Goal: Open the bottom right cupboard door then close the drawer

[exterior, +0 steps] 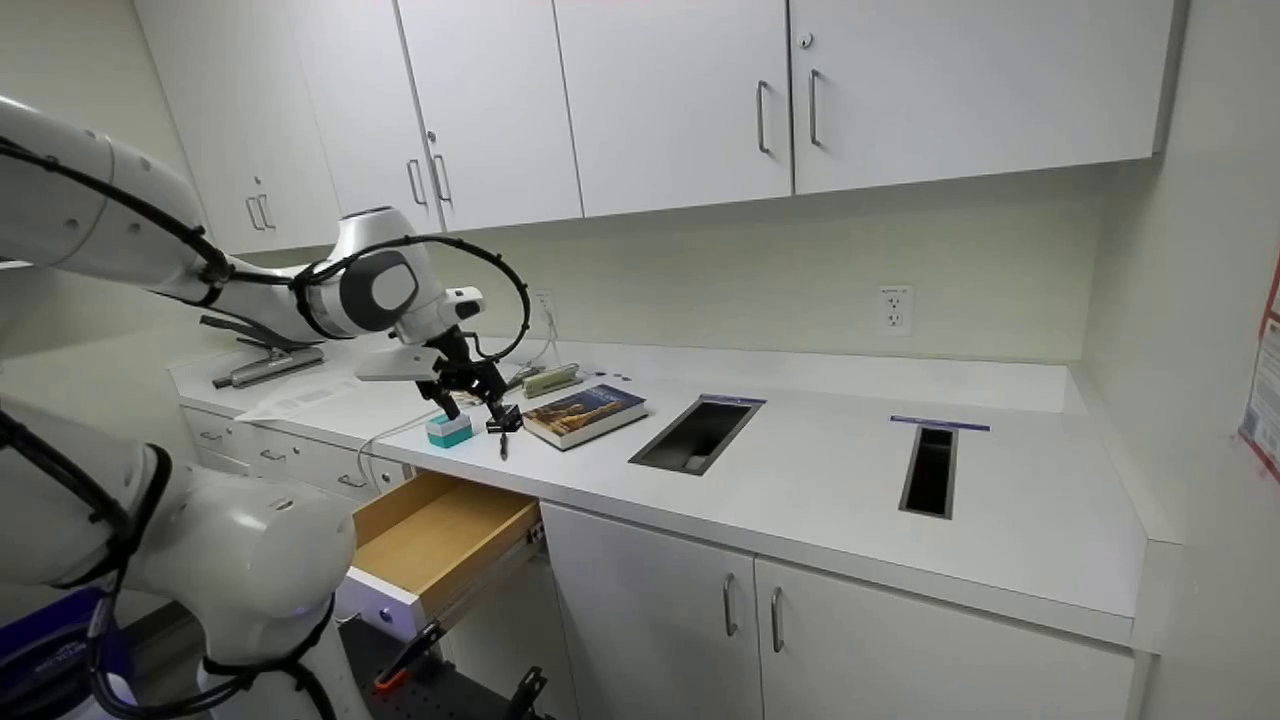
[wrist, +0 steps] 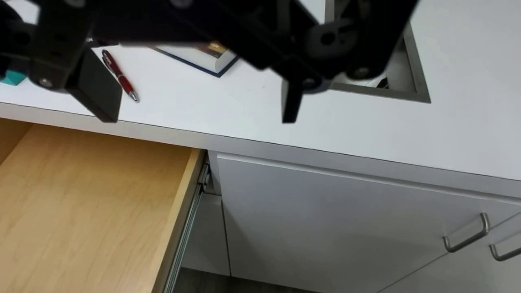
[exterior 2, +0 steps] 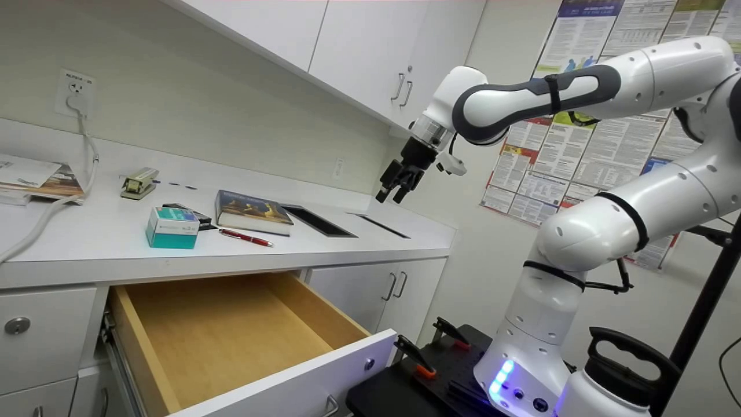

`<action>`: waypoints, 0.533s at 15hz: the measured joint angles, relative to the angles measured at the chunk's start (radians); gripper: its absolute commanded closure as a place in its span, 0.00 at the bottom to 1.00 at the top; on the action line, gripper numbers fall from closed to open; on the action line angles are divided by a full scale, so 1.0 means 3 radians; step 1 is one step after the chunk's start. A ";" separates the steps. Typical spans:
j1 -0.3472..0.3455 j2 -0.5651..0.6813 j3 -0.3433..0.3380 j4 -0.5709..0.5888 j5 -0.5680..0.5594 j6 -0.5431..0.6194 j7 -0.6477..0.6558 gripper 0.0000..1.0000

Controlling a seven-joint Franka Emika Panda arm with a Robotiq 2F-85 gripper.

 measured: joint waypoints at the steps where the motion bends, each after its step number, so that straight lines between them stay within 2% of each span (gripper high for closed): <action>1: -0.0052 0.0006 -0.0006 0.0015 -0.0002 0.0002 0.0014 0.00; 4: -0.0400 0.0047 -0.0072 0.0067 -0.0066 0.0020 0.0180 0.00; 8: -0.0933 0.0163 -0.0292 0.0107 -0.0134 0.0071 0.0280 0.00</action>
